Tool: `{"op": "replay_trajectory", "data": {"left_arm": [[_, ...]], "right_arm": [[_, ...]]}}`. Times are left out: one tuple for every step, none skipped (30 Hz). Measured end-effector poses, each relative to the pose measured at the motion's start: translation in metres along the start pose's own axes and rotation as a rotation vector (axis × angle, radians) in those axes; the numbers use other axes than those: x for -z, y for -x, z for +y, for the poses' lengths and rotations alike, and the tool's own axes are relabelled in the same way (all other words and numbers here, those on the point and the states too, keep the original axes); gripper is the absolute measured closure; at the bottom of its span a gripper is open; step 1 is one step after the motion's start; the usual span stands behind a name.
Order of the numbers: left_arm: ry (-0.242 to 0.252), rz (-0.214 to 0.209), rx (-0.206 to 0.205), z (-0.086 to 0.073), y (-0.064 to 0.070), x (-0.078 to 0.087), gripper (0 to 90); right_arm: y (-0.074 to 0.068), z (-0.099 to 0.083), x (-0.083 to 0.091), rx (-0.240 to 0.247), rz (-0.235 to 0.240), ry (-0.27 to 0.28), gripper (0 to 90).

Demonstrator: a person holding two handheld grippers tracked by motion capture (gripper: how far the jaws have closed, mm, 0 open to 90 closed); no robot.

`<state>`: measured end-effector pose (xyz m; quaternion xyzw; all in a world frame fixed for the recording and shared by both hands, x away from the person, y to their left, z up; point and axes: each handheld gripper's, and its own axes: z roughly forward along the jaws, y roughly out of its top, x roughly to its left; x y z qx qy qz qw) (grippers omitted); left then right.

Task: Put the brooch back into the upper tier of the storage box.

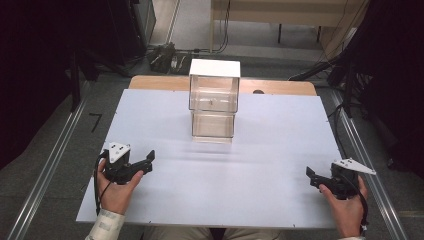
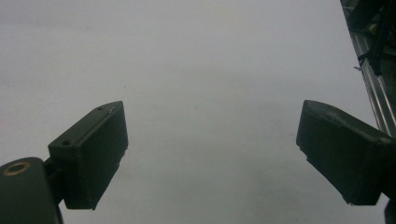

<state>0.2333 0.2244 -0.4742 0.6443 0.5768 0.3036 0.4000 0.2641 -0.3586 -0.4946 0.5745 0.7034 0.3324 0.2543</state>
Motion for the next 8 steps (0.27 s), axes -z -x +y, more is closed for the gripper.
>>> {"op": "replay_trajectory", "data": {"left_arm": [[0.001, 0.005, 0.001, -0.001, -0.001, 0.0, 16.8], [0.003, 0.009, 0.003, -0.002, -0.002, 0.0, 16.8], [0.003, 0.012, 0.005, -0.002, -0.003, 0.001, 16.8], [0.003, 0.018, 0.004, -0.003, -0.005, 0.001, 16.8], [0.006, 0.025, 0.008, -0.004, -0.007, 0.002, 16.8], [0.01, 0.033, 0.013, -0.004, -0.009, 0.002, 16.8], [0.007, 0.032, 0.013, -0.005, -0.01, 0.003, 16.5], [0.005, 0.035, 0.016, -0.006, -0.012, 0.003, 16.3]], "right_arm": [[0.0, 0.0, 0.0, -0.001, 0.0, 0.0, 7.5], [0.0, 0.0, 0.0, 0.001, 0.002, 0.001, 7.4], [0.0, 0.0, 0.0, 0.0, 0.0, 0.002, 7.4], [0.0, 0.0, 0.001, 0.001, 0.0, 0.002, 7.5], [0.001, 0.0, 0.0, 0.001, -0.001, 0.001, 7.4], [0.001, -0.001, 0.0, 0.001, -0.002, -0.004, 7.4], [0.001, -0.001, -0.001, 0.001, -0.001, -0.007, 7.4], [0.002, -0.001, -0.002, 0.0, -0.001, -0.011, 7.3]]}}
